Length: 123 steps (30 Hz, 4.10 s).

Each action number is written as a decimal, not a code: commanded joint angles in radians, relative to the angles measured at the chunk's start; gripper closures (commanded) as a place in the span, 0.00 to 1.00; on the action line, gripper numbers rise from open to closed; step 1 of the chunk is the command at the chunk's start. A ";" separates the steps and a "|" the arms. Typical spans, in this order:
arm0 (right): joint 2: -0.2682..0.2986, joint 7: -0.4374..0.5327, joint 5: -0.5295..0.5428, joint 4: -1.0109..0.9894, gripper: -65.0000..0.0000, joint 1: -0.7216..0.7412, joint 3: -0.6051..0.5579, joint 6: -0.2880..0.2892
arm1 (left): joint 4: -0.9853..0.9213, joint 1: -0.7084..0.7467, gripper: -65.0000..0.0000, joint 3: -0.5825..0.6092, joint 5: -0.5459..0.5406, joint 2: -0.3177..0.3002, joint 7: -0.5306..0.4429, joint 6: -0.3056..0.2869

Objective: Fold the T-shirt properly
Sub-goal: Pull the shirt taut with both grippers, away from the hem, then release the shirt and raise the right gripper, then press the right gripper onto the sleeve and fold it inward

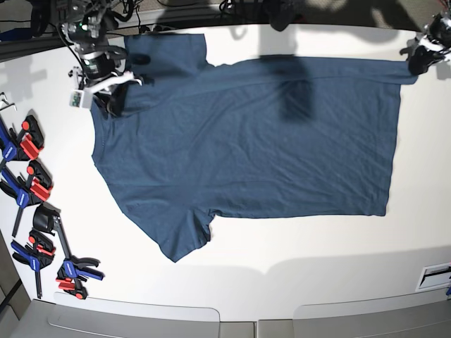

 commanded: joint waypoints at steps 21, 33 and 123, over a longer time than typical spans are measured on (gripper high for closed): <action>0.014 0.076 -0.047 -0.182 1.00 0.177 -0.006 -0.049 | 0.014 -0.078 1.00 0.035 0.151 -0.059 -0.218 0.087; 0.014 0.071 -0.048 -0.182 1.00 0.177 -0.006 -0.049 | 0.014 -0.114 1.00 0.035 0.151 -0.059 -0.219 0.084; -0.124 -0.030 0.164 -0.054 1.00 0.272 -0.100 0.310 | 0.050 -0.111 0.64 -0.178 0.148 -0.397 -0.196 0.087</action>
